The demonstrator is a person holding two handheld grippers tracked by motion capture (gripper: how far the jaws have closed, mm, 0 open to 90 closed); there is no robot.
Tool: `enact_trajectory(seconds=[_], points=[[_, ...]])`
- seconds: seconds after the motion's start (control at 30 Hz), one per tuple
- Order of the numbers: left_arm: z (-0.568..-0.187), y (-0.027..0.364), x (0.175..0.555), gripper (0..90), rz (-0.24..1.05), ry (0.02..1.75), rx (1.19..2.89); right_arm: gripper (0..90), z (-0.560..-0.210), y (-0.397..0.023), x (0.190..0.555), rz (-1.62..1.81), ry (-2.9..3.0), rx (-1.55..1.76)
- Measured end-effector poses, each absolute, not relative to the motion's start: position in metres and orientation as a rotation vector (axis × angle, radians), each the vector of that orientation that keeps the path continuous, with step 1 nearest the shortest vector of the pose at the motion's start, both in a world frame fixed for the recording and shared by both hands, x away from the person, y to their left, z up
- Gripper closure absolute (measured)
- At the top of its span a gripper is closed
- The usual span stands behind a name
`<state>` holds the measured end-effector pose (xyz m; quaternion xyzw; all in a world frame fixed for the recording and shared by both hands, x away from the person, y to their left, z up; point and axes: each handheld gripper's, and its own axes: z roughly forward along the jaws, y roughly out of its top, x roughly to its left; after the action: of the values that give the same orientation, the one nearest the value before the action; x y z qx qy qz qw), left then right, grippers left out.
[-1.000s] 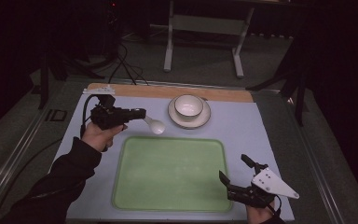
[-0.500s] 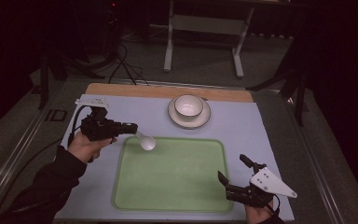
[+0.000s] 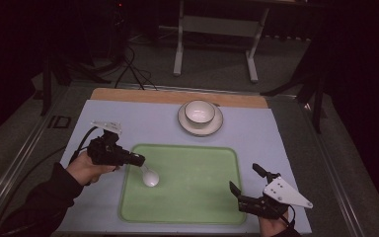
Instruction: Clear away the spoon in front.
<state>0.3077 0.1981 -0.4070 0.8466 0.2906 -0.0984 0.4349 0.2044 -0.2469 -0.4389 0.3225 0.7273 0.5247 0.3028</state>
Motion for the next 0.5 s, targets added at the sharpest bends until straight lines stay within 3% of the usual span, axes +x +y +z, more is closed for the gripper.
enact_trajectory(seconds=[0.5], points=[[-0.431,0.182,0.312,84.4,-0.461,0.652,2.260,11.4,-0.440,-0.246,0.205,1.386,1.935,0.856]])
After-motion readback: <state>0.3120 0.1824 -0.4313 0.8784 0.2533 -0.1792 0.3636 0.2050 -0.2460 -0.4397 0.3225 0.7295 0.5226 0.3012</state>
